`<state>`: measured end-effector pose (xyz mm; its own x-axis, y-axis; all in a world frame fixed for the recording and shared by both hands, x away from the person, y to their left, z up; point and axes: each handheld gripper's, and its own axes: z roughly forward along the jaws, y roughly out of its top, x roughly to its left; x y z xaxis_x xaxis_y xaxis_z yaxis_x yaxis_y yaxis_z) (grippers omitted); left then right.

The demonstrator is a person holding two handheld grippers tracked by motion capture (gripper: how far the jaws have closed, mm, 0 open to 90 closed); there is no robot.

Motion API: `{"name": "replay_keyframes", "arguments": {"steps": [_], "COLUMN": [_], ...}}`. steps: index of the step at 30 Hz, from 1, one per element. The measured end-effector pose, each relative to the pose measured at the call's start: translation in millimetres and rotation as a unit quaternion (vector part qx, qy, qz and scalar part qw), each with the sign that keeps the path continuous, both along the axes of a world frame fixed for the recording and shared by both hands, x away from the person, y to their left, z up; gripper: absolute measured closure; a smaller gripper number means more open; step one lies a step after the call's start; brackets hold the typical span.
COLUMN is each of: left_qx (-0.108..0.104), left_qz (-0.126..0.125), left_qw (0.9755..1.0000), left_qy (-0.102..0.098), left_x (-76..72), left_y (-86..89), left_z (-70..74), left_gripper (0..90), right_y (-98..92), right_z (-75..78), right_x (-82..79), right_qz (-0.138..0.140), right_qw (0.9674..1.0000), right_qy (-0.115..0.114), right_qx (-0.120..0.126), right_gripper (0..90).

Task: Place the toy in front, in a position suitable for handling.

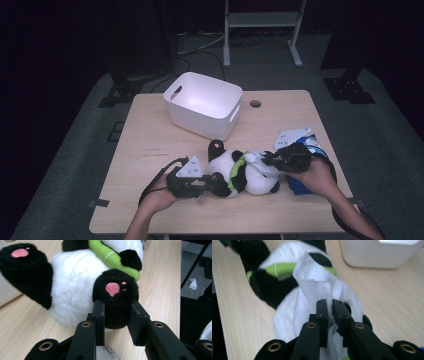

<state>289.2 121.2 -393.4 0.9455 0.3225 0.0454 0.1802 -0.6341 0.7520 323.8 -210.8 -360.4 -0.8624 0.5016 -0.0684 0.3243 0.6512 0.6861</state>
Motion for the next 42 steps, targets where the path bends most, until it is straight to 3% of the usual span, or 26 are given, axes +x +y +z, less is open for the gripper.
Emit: {"name": "replay_keyframes", "arguments": {"steps": [9,13,18,25,30,36,42], "left_qx": [0.020,0.038,0.045,0.038,0.026,0.027,0.020], "left_qz": [0.000,-0.001,0.009,0.024,0.042,0.044,0.049], "left_qw": [0.9998,0.9993,0.9989,0.9989,0.9987,0.9986,0.9985], "left_qy": [-0.004,-0.007,-0.009,-0.011,-0.012,-0.014,-0.014], "left_x": [-1.6,-4.5,-5.9,-3.3,-0.1,-0.4,-0.2], "left_y": [4.5,8.1,15.5,22.9,22.3,21.5,21.2], "left_z": [5.3,9.6,15.2,15.7,12.7,14.2,16.0], "left_gripper": [69.7,69.9,69.4,59.9,63.2,65.9,67.5], "right_y": [-14.1,-5.0,10.1,25.8,32.0,38.8,45.6], "right_z": [-14.4,-20.5,-24.2,-26.0,-24.1,-22.2,-26.7], "right_x": [-21.6,-26.2,-21.6,-7.8,-2.4,-15.4,-27.2], "right_qz": [-0.003,0.012,0.022,0.016,0.010,0.040,0.067], "right_qw": [0.9996,0.9993,0.9989,0.9988,0.9990,0.9980,0.9965], "right_qy": [0.009,0.013,0.013,0.005,-0.012,-0.021,-0.013], "right_qx": [0.025,0.034,0.039,0.046,0.042,0.044,0.048], "right_gripper": [82.9,82.9,83.2,83.8,83.7,83.6,83.6]}}
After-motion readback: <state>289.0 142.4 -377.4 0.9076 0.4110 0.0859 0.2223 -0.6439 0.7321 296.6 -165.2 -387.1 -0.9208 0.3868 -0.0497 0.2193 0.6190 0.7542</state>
